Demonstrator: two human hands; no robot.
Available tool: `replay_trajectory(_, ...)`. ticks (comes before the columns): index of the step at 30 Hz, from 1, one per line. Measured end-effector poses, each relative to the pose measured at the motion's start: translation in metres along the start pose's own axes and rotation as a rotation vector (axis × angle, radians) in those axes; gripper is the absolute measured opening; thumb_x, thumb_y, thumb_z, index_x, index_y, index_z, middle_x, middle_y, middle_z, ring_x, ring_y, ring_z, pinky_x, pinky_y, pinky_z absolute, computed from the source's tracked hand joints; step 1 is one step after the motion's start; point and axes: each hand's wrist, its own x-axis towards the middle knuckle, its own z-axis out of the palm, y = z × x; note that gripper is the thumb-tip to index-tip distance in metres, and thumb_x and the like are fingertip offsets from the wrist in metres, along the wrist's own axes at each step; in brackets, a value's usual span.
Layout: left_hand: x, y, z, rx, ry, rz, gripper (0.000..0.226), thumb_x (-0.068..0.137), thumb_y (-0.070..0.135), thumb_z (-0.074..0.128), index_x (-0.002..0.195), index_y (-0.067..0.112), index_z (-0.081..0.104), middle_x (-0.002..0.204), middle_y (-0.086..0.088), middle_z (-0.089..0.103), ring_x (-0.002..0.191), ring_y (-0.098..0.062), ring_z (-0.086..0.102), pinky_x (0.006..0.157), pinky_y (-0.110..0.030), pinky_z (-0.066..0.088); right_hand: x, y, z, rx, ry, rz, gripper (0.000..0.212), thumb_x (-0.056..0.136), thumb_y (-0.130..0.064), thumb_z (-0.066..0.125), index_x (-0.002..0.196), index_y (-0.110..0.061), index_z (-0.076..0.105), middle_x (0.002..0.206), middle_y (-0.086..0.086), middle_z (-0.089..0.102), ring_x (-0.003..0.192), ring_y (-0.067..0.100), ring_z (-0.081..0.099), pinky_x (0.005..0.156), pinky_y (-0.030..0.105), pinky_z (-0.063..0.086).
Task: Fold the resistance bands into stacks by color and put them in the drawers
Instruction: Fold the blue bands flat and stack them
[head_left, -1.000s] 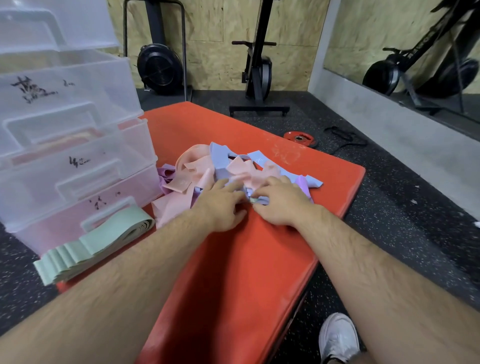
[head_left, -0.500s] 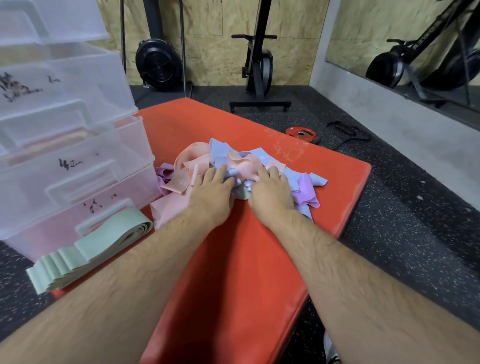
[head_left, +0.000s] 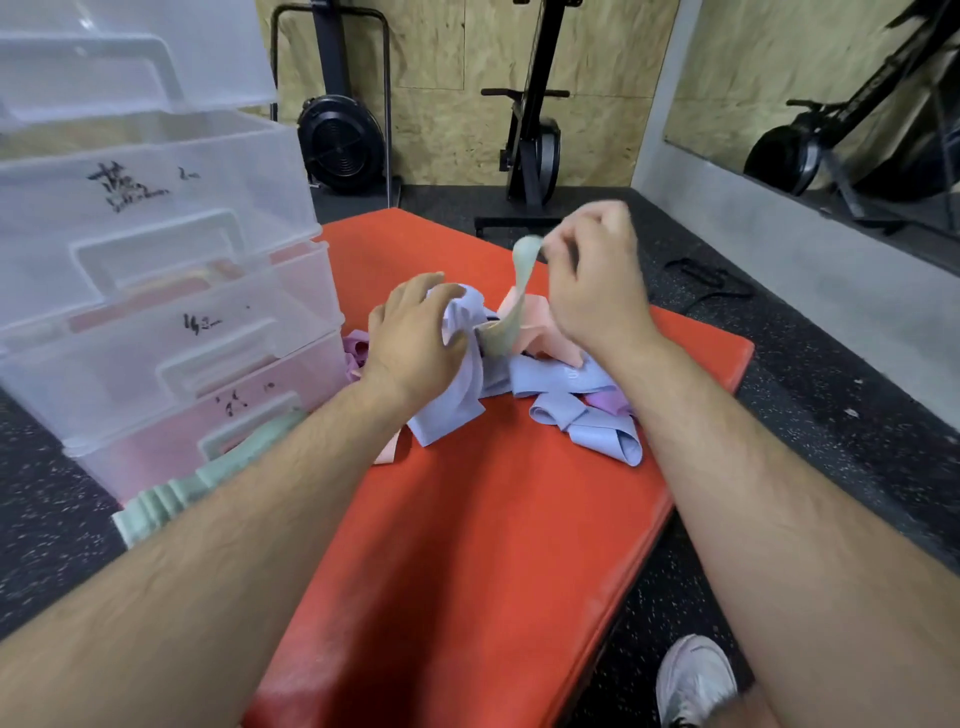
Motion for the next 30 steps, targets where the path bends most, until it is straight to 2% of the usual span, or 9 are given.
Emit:
replay_trajectory(5,-0.005,0.021,-0.031,-0.477,0.083,0.005,0.028,0.096,0.022,0.054,0.122,0.025,0.063,0.124,0.012,0.060,0.113,-0.004,0.056,0.097,-0.034,0.045,0.011,-0.026,-0.035,0.097,0.047,-0.119,0.015,0.098,-0.009,0.047,0.089,-0.008,0.060,0.102,0.004,0.053,0.091,0.008,0.048,0.083,0.009,0.034)
replay_trajectory(9,-0.019,0.057,-0.064,-0.837,0.025,0.037,0.032,0.096,0.036,0.060,0.127,0.028,0.060,0.120,0.010,0.066,0.109,-0.002,0.062,0.098,-0.036,0.050,0.006,-0.052,-0.058,0.145,0.102,-0.201,0.014,0.098,-0.006,0.048,0.090,-0.002,0.059,0.095,0.008,0.057,0.087,0.007,0.047,0.081,0.012,0.036)
replay_trajectory(13,-0.038,0.083,-0.084,-0.947,-0.036,0.042,0.041,0.090,0.033,0.070,0.128,0.024,0.058,0.119,0.004,0.068,0.108,-0.007,0.066,0.094,-0.034,0.053,-0.004,-0.073,-0.075,0.177,0.001,-0.234,0.015,0.103,-0.015,0.046,0.099,-0.007,0.058,0.109,0.002,0.064,0.102,0.017,0.059,0.088,0.032,0.048)
replay_trajectory(17,-0.055,0.091,-0.101,-1.147,-0.087,-0.109,0.030,0.092,0.023,0.069,0.117,0.009,0.063,0.104,-0.002,0.074,0.099,-0.018,0.071,0.081,-0.031,0.056,-0.022,-0.085,-0.086,0.156,-0.161,-0.231,0.014,0.104,-0.018,0.047,0.100,-0.010,0.057,0.092,-0.005,0.062,0.082,0.007,0.055,0.073,0.023,0.041)
replay_trajectory(20,-0.065,0.087,-0.105,-1.119,-0.136,-0.136,0.019,0.093,0.019,0.066,0.109,0.011,0.066,0.094,-0.009,0.074,0.084,-0.032,0.071,0.063,-0.038,0.048,-0.032,-0.088,-0.086,0.146,-0.154,-0.300,0.015,0.103,-0.018,0.050,0.097,-0.010,0.060,0.093,-0.004,0.058,0.086,0.011,0.053,0.077,0.024,0.042)
replay_trajectory(22,-0.069,0.080,-0.105,-1.076,-0.146,-0.147,0.013,0.095,0.013,0.056,0.100,0.012,0.068,0.081,-0.006,0.069,0.066,-0.025,0.062,0.064,-0.040,0.045,-0.035,-0.089,-0.081,0.154,-0.169,-0.302,0.019,0.103,-0.025,0.051,0.096,-0.013,0.063,0.092,-0.006,0.055,0.086,0.013,0.053,0.078,0.028,0.043)
replay_trajectory(26,-0.078,0.068,-0.111,-0.984,-0.174,-0.161,0.021,0.101,0.019,0.050,0.100,0.008,0.067,0.084,-0.008,0.069,0.070,-0.017,0.061,0.062,-0.031,0.049,-0.040,-0.100,-0.071,0.313,-0.352,-0.095,0.031,0.089,-0.059,0.061,0.108,-0.035,0.064,0.111,-0.012,0.054,0.114,0.012,0.053,0.091,0.026,0.045)
replay_trajectory(28,-0.080,0.058,-0.113,-0.906,-0.167,-0.146,0.024,0.100,0.026,0.049,0.100,0.012,0.068,0.089,-0.016,0.070,0.075,-0.017,0.060,0.066,-0.036,0.048,-0.041,-0.106,-0.067,0.395,-0.472,0.079,0.042,0.085,-0.051,0.072,0.120,-0.033,0.059,0.121,-0.012,0.058,0.117,0.002,0.054,0.087,0.015,0.045)
replay_trajectory(30,-0.083,0.049,-0.116,-0.858,-0.144,-0.146,0.025,0.096,0.030,0.048,0.099,0.014,0.068,0.091,-0.016,0.069,0.078,-0.023,0.061,0.071,-0.041,0.047,-0.041,-0.111,-0.061,0.544,-0.550,0.248,0.040,0.087,-0.030,0.077,0.121,-0.019,0.061,0.111,-0.003,0.069,0.091,0.000,0.065,0.069,0.011,0.049)
